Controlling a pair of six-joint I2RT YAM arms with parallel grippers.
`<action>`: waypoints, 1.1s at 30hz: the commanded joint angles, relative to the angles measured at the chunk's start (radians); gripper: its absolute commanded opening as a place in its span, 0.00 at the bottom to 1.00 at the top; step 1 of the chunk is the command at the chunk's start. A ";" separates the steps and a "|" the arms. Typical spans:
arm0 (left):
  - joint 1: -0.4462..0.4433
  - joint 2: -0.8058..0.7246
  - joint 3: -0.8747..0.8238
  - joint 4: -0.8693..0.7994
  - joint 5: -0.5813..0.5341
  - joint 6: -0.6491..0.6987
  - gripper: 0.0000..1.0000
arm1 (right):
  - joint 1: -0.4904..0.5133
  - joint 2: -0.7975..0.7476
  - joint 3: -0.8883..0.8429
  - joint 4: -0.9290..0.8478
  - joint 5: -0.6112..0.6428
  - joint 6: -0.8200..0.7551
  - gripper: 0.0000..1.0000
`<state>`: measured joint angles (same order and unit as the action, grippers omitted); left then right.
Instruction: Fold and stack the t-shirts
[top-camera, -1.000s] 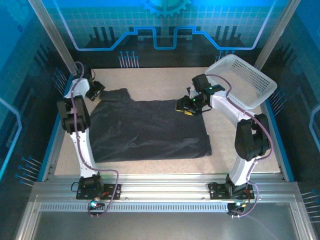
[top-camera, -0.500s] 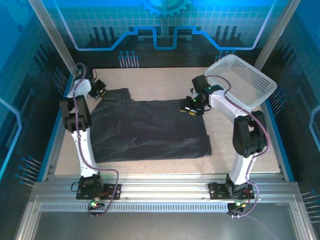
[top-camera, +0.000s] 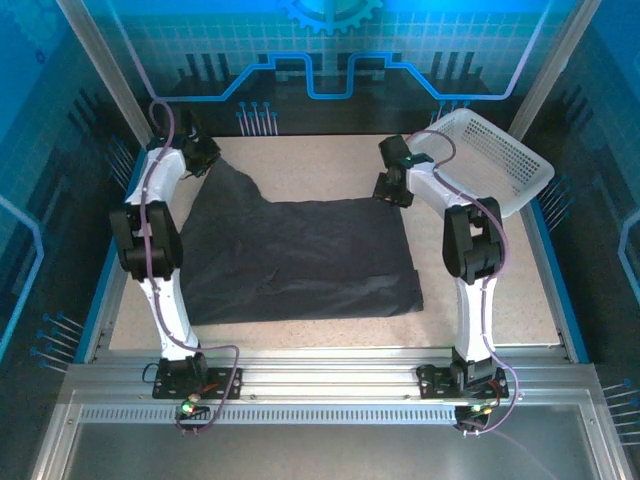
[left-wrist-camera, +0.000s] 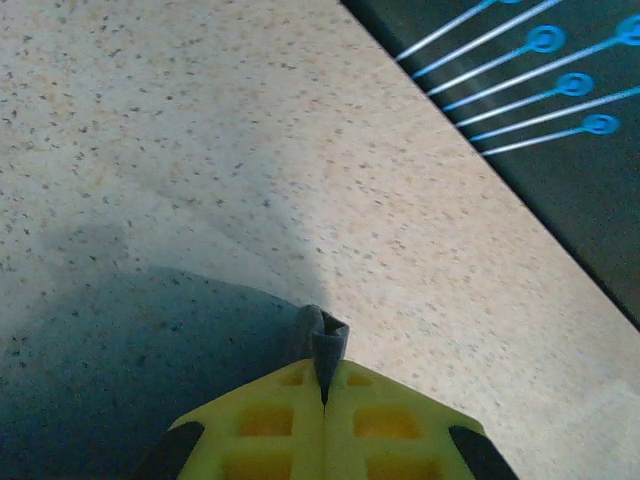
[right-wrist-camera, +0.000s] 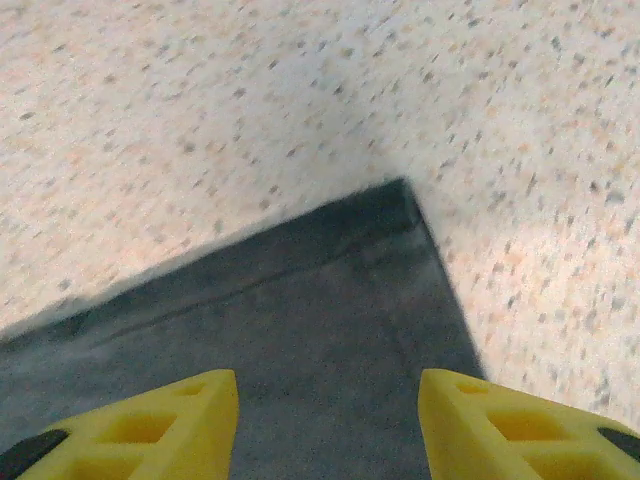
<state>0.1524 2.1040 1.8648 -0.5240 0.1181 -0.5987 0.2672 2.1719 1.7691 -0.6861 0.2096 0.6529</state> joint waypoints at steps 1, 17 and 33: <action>-0.004 -0.049 -0.054 0.037 0.049 0.041 0.00 | -0.034 0.073 0.089 -0.044 0.010 -0.062 0.52; -0.007 -0.105 -0.136 -0.010 0.101 0.105 0.00 | -0.066 0.240 0.248 -0.163 -0.050 -0.143 0.38; -0.008 -0.438 -0.447 -0.019 0.045 0.042 0.00 | -0.045 -0.069 -0.031 0.104 -0.102 -0.356 0.00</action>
<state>0.1501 1.7733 1.4895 -0.5354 0.1913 -0.5293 0.2150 2.2181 1.7920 -0.6731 0.1402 0.3473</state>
